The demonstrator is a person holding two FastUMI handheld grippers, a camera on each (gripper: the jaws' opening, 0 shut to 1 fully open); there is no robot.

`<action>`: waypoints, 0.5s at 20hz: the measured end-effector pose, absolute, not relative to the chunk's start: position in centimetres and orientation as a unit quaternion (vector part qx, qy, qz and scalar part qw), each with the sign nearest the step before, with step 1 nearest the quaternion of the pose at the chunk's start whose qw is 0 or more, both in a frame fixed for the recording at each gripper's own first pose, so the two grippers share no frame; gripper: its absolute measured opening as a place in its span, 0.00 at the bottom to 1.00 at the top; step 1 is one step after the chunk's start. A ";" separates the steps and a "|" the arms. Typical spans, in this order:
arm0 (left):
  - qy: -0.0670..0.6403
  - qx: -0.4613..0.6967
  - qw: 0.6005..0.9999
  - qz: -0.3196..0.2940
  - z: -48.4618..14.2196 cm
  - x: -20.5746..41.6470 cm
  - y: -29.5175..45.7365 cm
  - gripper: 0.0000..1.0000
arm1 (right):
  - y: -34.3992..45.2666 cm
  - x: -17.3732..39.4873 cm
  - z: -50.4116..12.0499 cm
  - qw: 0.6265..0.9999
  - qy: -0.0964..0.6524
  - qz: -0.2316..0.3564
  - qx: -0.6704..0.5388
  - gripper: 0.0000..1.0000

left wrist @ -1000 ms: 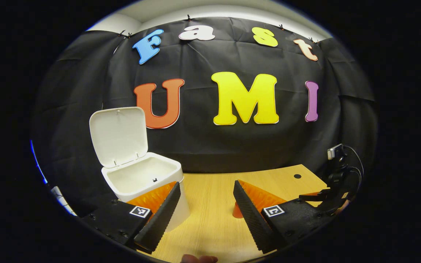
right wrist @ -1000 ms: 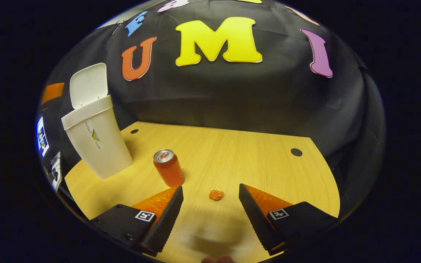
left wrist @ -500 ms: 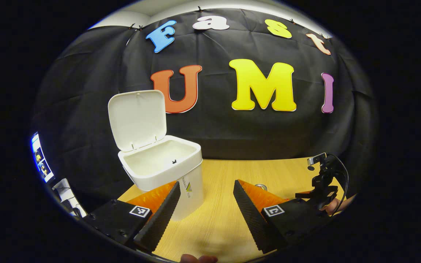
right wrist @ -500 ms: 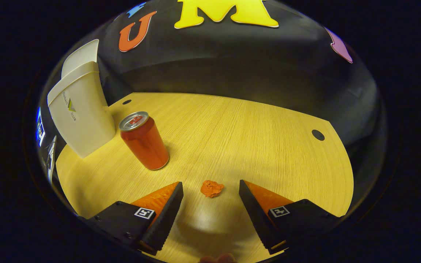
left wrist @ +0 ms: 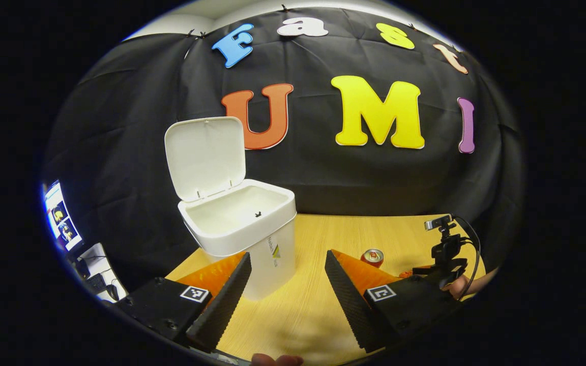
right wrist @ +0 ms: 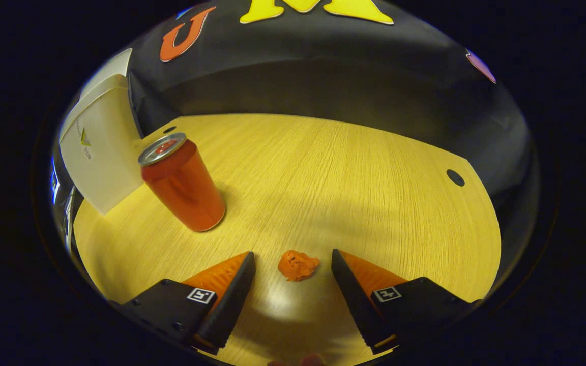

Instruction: Press the lid of the desktop garbage bin to open it, pick up the crumpled paper on the desktop and throw it into the bin, then pick up the pop can on the desktop and drop it into the bin, and finally close the garbage bin lid.

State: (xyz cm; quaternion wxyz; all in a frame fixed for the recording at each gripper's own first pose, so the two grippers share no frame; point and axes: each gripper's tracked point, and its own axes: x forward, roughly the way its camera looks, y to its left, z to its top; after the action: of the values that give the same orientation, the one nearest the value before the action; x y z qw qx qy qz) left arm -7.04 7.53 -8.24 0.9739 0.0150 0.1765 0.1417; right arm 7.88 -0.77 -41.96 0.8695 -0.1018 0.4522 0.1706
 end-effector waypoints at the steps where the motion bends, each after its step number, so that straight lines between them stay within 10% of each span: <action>1: 0.176 0.015 0.974 0.143 -8.2 -7.1 7.6 0.96 | -0.7 8.0 -41.9 0.872 0.449 0.169 -0.100 0.94; 10: 0.186 0.013 0.973 0.136 -9.1 -7.0 7.6 0.96 | -0.5 8.1 -41.7 0.881 0.438 0.147 -0.097 0.26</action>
State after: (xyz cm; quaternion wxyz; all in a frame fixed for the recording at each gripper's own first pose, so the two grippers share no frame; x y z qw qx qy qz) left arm -7.03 7.58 -9.09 0.9730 0.0129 0.1859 0.1359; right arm 8.10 -0.45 -41.68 0.8814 -0.0968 0.4385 0.1469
